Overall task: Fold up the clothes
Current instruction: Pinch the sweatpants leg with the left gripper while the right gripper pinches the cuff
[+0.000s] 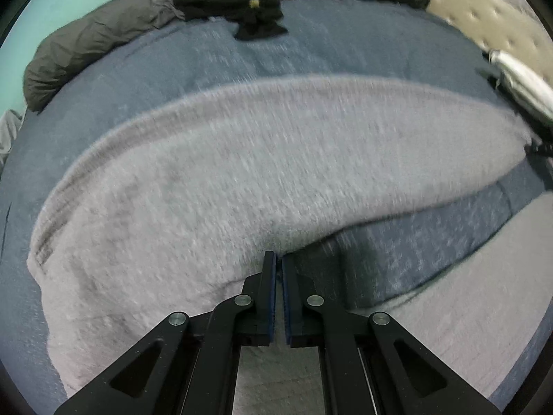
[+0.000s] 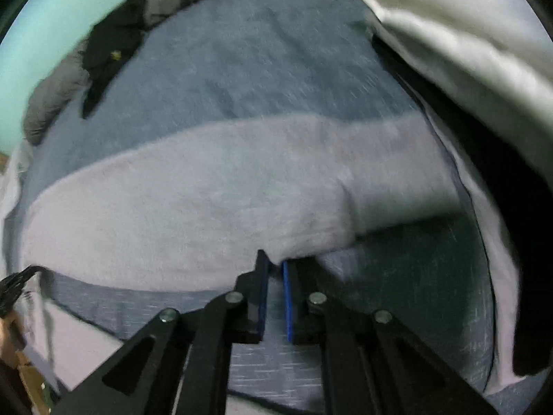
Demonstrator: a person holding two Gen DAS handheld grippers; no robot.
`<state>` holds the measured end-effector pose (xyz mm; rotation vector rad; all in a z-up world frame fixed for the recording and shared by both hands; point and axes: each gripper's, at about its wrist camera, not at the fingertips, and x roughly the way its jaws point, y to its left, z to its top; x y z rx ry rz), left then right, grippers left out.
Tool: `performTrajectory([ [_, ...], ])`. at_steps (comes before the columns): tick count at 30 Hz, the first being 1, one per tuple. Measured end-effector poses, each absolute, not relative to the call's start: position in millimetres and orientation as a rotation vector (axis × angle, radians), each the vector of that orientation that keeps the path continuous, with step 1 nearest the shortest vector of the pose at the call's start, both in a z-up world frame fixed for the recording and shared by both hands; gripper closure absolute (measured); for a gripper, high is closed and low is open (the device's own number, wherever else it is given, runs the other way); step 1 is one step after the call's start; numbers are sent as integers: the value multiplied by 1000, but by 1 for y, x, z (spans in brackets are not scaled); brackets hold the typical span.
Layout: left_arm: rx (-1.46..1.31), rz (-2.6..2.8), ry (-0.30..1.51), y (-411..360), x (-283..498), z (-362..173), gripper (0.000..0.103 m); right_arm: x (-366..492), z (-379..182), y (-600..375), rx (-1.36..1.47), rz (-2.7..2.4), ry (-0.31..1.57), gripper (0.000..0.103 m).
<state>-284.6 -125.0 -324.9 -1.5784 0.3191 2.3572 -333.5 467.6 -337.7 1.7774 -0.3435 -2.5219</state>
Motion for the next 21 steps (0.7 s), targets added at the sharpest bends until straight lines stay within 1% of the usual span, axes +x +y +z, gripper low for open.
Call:
performTrajectory([
  [1,-1583,2349,339,-124,-284,-328,99,-332,-340,469,1786,-2528,-347,86],
  [3,-1573,2359,318,-127,-285,-325,97,-328,-335,469,1784,-2543,-305,82],
  [5,-1560,2377,266,-131,-285,-317,97,-323,-321,463,1750,-2564,-218,81],
  [9,-1500,2413,233,-129,-281,-297,95,-316,-279,446,1556,-2608,-40,80],
  [10,-1487,2426,219,-126,-280,-293,90,-319,-271,443,1519,-2627,0,75],
  [11,-1478,2437,198,-124,-280,-289,86,-323,-265,441,1493,-2647,37,65],
  [12,-1470,2446,176,-122,-280,-285,78,-330,-261,440,1475,-2659,43,62],
  [13,-1459,2456,153,-120,-279,-283,74,-339,-260,440,1464,-2658,29,57],
  [14,-1447,2468,127,-118,-278,-280,74,-351,-260,441,1456,-2651,14,55],
  [19,-1418,2533,-16,-110,-280,-280,73,-384,-286,442,1545,-2619,51,55],
  [21,-1412,2551,-58,-103,-278,-284,73,-392,-296,442,1590,-2612,115,55],
])
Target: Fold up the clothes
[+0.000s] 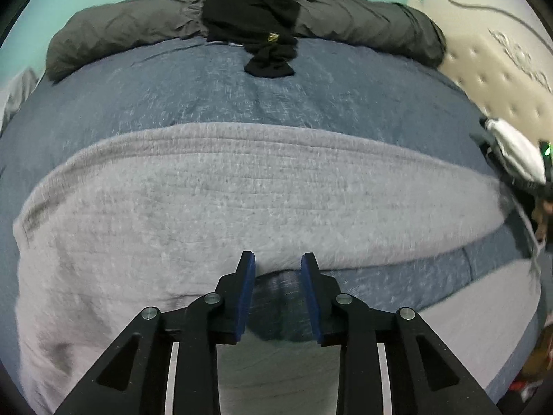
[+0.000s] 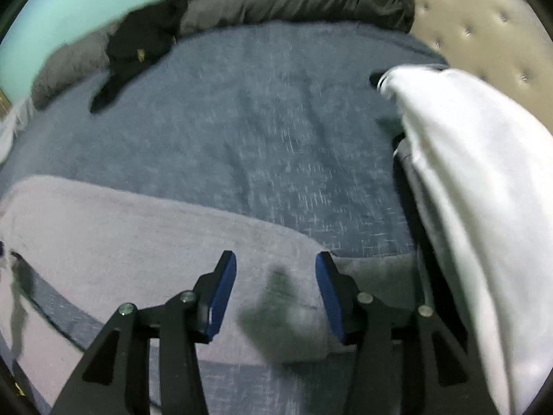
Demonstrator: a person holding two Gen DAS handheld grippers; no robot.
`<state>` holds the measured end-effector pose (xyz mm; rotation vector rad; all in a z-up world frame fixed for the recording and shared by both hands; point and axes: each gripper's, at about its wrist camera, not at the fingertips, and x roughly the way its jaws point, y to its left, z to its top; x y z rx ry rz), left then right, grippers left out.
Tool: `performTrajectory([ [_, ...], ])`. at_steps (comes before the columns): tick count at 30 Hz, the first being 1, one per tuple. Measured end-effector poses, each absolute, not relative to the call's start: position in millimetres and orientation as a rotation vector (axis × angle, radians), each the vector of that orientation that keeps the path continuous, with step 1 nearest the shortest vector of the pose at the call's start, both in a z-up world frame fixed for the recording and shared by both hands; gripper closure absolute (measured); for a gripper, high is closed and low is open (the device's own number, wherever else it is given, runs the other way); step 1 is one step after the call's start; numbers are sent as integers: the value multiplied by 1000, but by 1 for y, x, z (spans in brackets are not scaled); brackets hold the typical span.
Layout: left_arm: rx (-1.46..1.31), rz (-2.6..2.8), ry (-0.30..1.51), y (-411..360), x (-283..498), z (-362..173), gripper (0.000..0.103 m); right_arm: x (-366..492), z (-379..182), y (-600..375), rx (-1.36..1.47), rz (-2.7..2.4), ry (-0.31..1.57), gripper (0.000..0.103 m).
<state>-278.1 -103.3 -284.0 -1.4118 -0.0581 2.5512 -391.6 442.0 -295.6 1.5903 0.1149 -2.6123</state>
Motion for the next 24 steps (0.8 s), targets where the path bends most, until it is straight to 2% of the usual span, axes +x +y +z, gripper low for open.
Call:
performTrajectory([
  [9,-1352,2605,-205,-81,-262,-310,73,-412,-325,445,1673,-2585,307,56],
  [13,-1338,2647,-220,-78,-254,-313,73,-412,-328,452,1682,-2607,322,89],
  [14,-1343,2645,-216,-77,-255,-313,73,-411,-327,453,1676,-2615,322,93],
  [20,-1321,2679,-246,-79,-249,-315,73,-404,-318,458,1628,-2644,327,97],
  [24,-1339,2666,-193,-68,-247,-323,73,-398,-303,460,1545,-2727,348,97],
])
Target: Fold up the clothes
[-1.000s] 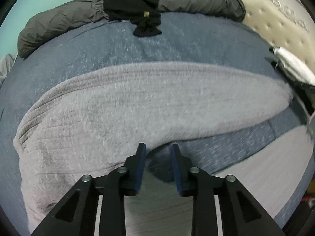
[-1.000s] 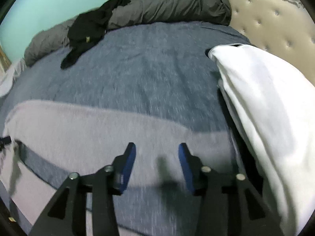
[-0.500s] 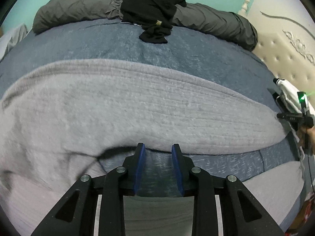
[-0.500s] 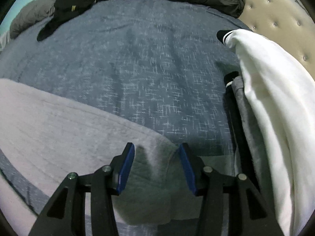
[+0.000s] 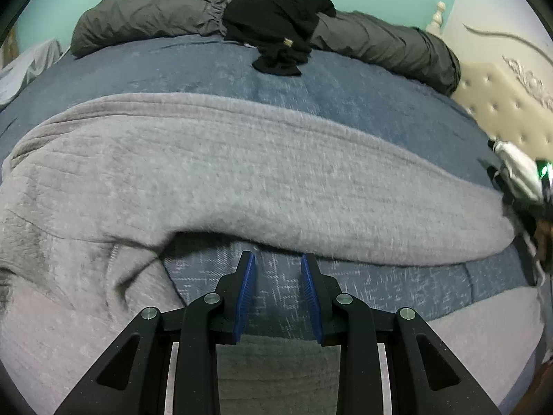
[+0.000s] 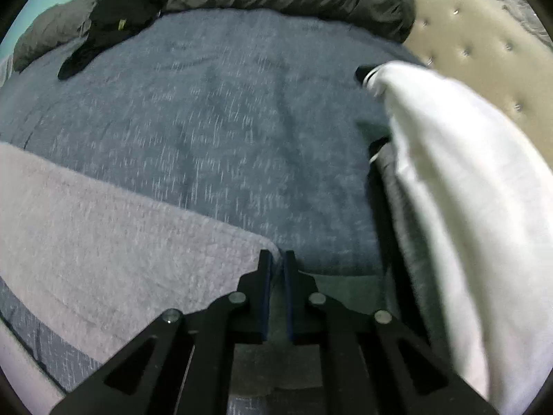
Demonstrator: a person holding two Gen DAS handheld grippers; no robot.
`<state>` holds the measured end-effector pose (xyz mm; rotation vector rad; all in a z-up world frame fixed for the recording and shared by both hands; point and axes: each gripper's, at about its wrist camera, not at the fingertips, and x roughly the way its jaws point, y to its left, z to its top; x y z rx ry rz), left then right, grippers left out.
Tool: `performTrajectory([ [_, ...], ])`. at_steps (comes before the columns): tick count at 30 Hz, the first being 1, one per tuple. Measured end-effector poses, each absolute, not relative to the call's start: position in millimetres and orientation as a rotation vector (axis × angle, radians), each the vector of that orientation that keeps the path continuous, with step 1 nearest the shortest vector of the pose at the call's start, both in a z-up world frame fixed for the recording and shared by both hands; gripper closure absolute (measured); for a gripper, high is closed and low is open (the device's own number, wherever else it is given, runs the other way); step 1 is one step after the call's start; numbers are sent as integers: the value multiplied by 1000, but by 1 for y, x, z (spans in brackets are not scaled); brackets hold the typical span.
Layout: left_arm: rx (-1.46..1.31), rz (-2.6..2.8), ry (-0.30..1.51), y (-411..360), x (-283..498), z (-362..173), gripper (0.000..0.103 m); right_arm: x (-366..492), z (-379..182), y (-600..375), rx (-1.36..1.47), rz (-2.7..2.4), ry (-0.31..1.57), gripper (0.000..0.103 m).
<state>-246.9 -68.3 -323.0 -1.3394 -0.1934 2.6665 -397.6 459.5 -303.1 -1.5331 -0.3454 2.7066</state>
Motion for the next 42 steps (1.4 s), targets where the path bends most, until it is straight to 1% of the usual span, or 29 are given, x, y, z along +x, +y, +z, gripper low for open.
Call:
performTrajectory([
  [6,-1331,2653,-167,-58,-246,-327,73,-400,-289,456,-1422,2685,-443,98],
  [13,-1335,2655,-164,-59,-247,-329,73,-434,-313,452,-1446,2623,-492,97],
  [15,-1342,2652,-177,-60,-247,-330,73,-439,-324,450,-1457,2583,-519,95],
  [17,-1350,2654,-185,-61,-248,-332,73,-439,-328,446,-1422,2555,-568,85],
  [19,-1349,2656,-188,-61,-248,-332,73,-432,-321,441,-1362,2566,-604,82],
  [23,-1340,2655,-201,-62,-245,-329,73,-415,-300,432,-1209,2595,-672,80],
  [25,-1338,2655,-205,-62,-244,-328,73,-403,-281,428,-1161,2673,-599,80],
  [27,-1337,2656,-209,-62,-243,-327,73,-391,-269,418,-1151,2784,-499,76],
  [29,-1337,2652,-217,-63,-242,-326,73,-375,-261,401,-1145,2878,-419,66],
  [31,-1338,2646,-228,-65,-241,-325,73,-361,-256,383,-1145,2973,-319,60],
  [32,-1338,2643,-235,-66,-240,-324,72,-354,-257,372,-1152,3021,-250,60],
  [34,-1340,2635,-249,-69,-238,-322,68,-342,-262,352,-1198,3091,-91,58],
  [38,-1333,2626,-287,-84,-229,-314,67,-309,-277,311,-1357,3147,224,56],
  [39,-1332,2631,-288,-90,-226,-311,67,-305,-281,302,-1397,3157,259,56],
  [41,-1332,2642,-294,-104,-220,-305,66,-292,-286,285,-1463,3173,236,56],
  [42,-1337,2639,-313,-112,-217,-302,62,-287,-288,280,-1503,3175,219,56],
])
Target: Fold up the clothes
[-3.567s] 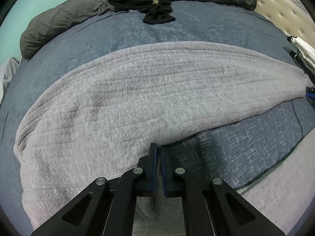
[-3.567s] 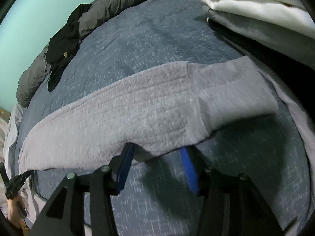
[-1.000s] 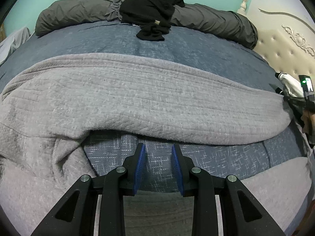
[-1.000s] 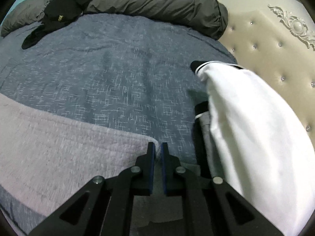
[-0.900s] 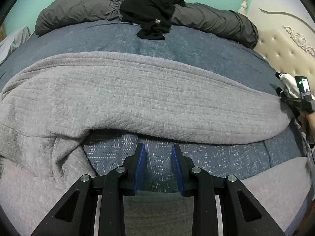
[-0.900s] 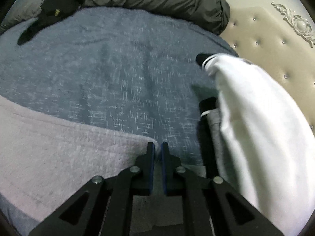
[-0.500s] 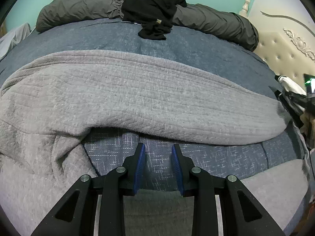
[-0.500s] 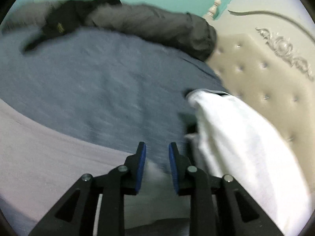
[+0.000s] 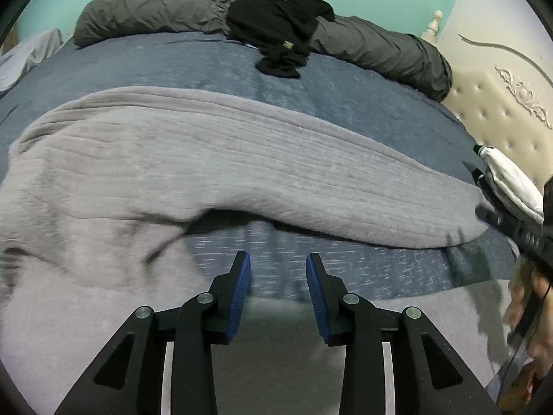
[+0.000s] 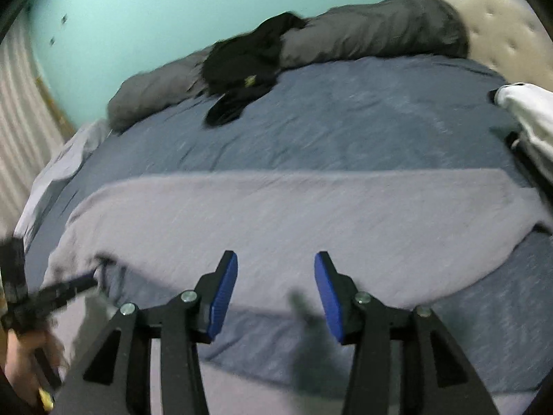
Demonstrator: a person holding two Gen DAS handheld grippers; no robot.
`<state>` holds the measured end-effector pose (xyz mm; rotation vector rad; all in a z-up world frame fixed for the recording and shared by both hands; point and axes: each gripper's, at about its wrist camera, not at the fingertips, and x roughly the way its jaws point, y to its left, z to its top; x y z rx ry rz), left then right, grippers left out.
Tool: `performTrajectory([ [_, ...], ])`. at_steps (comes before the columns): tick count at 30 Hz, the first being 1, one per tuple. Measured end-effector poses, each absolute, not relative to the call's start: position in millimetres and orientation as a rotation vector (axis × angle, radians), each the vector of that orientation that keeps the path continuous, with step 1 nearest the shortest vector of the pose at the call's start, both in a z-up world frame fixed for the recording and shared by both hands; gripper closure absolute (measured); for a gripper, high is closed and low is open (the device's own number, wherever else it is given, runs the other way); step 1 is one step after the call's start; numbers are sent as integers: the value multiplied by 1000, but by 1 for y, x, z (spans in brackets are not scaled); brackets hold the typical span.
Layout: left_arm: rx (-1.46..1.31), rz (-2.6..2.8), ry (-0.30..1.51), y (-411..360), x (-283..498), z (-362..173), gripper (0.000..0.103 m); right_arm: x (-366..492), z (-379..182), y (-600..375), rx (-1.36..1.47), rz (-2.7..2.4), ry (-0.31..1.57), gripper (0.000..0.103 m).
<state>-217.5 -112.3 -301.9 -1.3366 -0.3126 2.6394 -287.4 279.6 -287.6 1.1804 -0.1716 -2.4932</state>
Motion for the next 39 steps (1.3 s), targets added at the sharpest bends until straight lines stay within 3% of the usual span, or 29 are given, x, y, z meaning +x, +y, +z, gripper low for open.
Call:
performTrajectory([
  [2,-1348,2638,-356,-132,-212,-295,57,-278,-288,273,1219,-2451,-139,56],
  [7,-1382,2670,-428,-182,-192,-270,57,-265,-265,292,1280,-2457,-138,55],
  [16,-1474,2704,-385,-253,-141,-230,54,-227,-223,342,1325,-2514,-208,51],
  [39,-1641,2675,-650,-348,-27,-291,53,-99,-294,405,1583,-2442,-318,49],
])
